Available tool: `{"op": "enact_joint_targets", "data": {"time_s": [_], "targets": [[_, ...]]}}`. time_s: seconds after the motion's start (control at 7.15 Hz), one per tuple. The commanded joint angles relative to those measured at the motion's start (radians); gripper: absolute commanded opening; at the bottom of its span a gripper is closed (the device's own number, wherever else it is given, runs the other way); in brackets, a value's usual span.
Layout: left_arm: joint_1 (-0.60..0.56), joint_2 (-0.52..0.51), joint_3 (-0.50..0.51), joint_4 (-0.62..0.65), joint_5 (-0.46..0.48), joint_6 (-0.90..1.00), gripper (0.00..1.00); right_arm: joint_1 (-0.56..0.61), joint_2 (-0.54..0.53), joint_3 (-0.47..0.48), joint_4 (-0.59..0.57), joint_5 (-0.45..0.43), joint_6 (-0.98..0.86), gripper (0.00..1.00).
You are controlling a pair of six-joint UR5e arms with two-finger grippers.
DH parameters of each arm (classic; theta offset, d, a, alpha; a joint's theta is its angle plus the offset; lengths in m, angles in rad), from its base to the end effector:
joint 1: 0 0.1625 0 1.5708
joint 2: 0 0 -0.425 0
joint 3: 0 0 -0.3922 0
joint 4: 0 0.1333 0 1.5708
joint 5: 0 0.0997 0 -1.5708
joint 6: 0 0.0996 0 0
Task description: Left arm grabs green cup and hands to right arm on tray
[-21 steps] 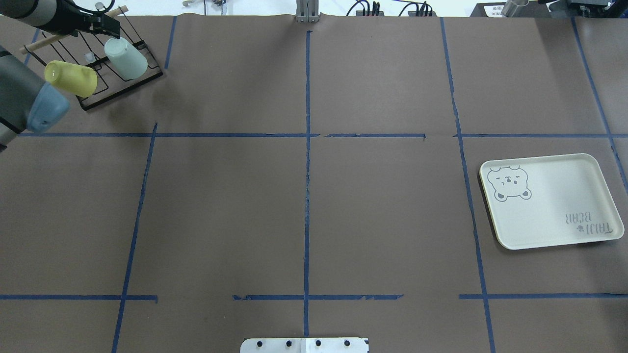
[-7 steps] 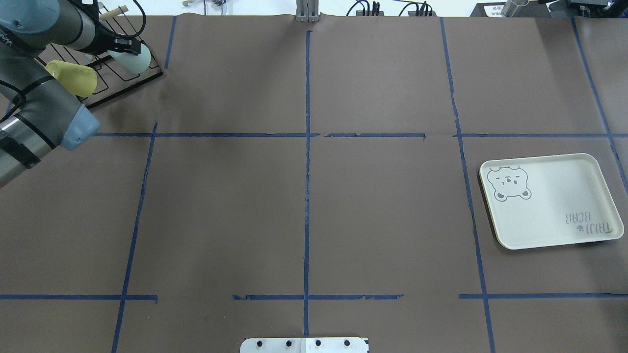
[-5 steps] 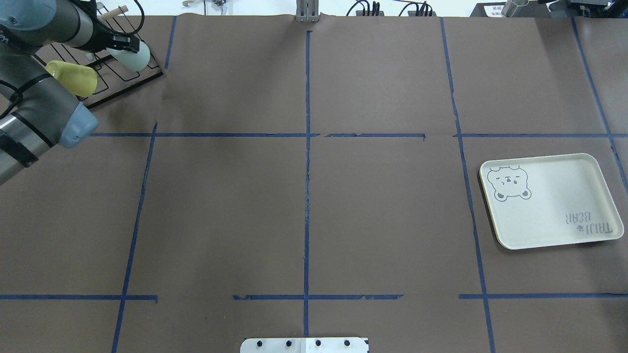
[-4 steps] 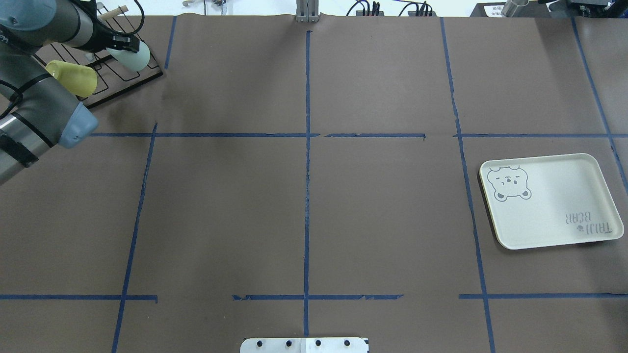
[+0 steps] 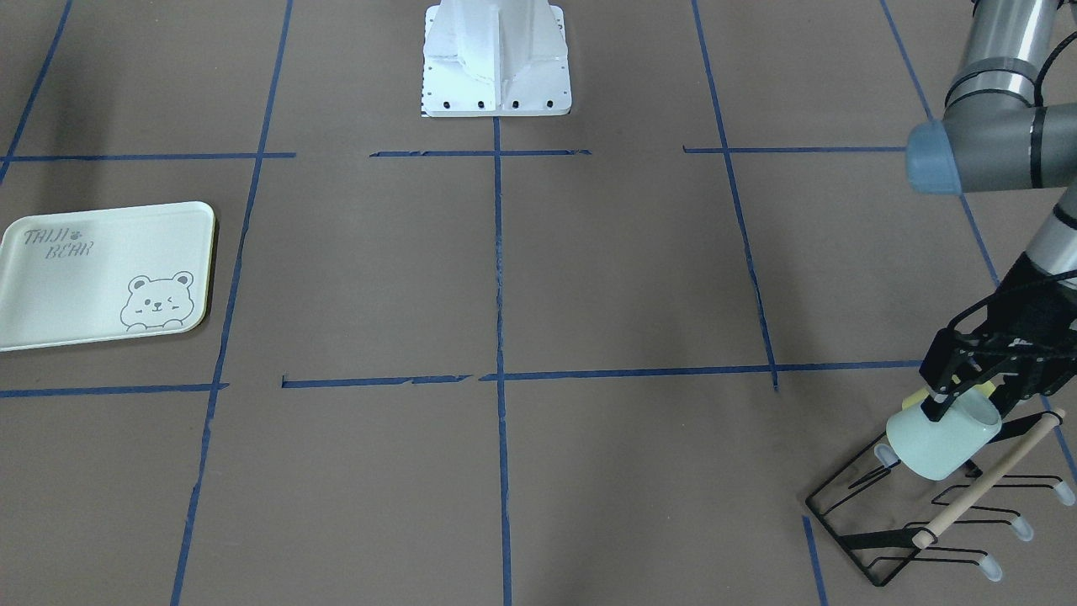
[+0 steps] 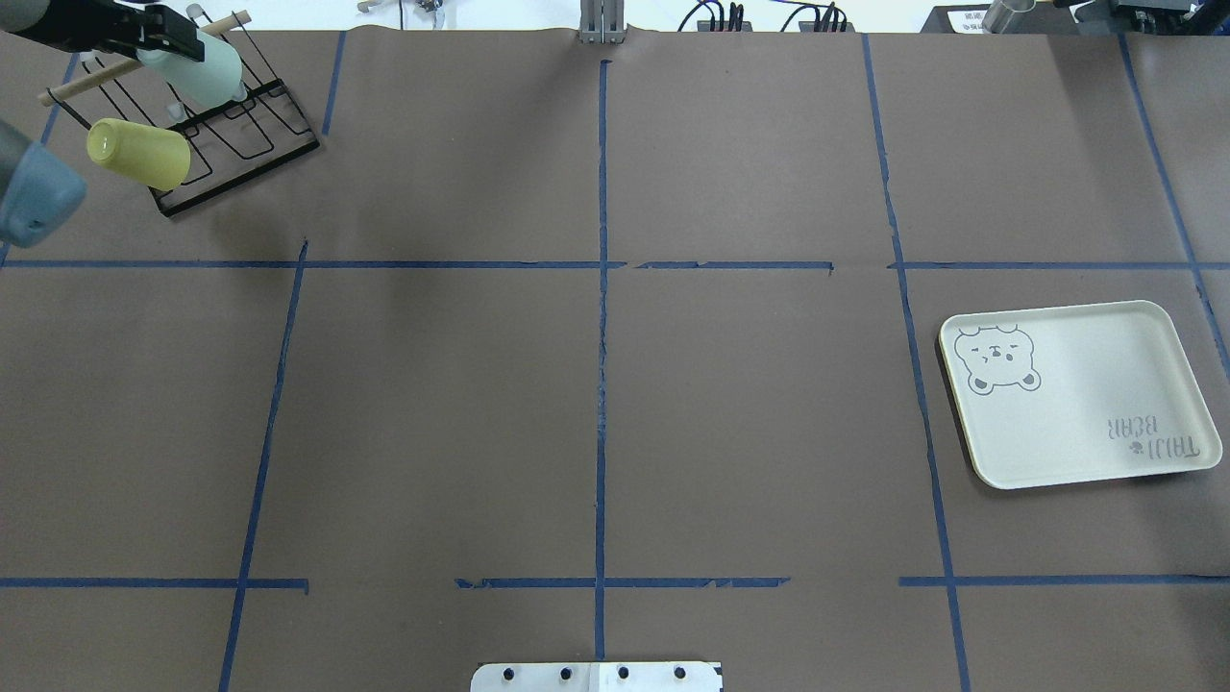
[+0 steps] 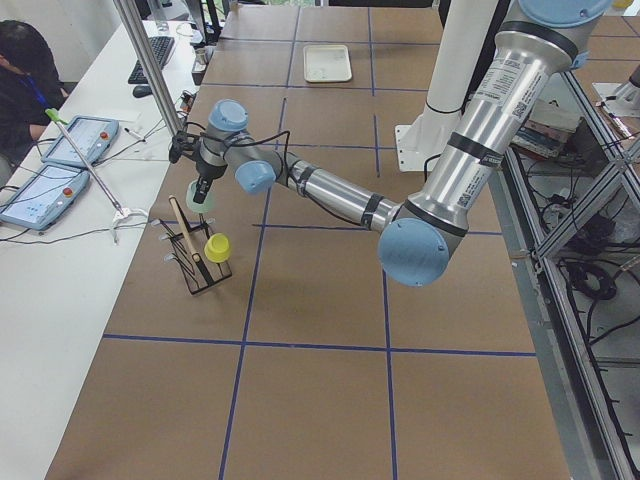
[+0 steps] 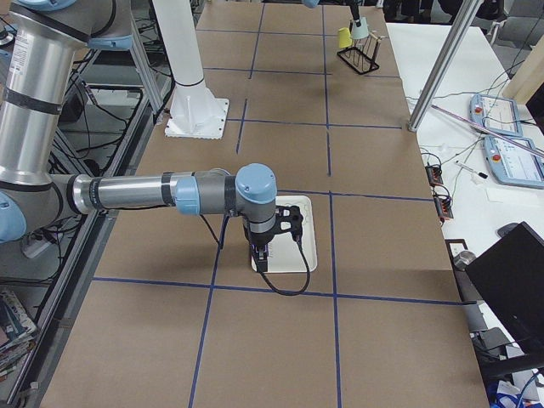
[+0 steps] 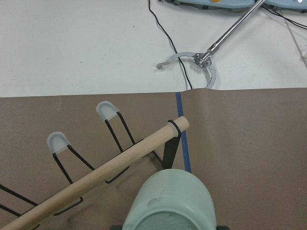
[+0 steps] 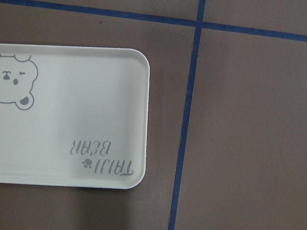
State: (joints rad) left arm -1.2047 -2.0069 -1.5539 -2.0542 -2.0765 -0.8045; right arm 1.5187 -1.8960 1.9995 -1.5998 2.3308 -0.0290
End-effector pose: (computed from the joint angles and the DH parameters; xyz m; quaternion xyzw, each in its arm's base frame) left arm 0.1597 -0.6541 0.3638 0.2276 0.4209 -0.0830 0.8741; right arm 0.0459 -0.3620 0.5893 0.0303 -0.3710 -0.0514 0.9267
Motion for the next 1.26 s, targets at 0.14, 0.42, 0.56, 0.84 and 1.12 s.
{"op": "enact_joint_targets", "data": {"time_s": [0.14,0.42,0.56,0.84,1.12], "targets": [[0.005,0.039,-0.121,0.083,-0.034,-0.186,0.48,-0.014,0.015,0.001,0.163,0.097,0.262,1.0],[0.06,0.046,-0.143,-0.024,-0.033,-0.339,0.48,-0.121,0.02,-0.002,0.506,0.111,0.651,1.0],[0.085,0.048,-0.143,-0.078,-0.031,-0.417,0.48,-0.183,0.047,-0.011,0.661,0.107,0.816,1.0],[0.158,0.085,-0.149,-0.243,-0.019,-0.607,0.48,-0.385,0.107,-0.018,0.913,-0.056,1.162,1.0],[0.241,0.112,-0.167,-0.374,-0.013,-0.796,0.48,-0.553,0.182,-0.018,1.09,-0.207,1.457,1.0]]}}
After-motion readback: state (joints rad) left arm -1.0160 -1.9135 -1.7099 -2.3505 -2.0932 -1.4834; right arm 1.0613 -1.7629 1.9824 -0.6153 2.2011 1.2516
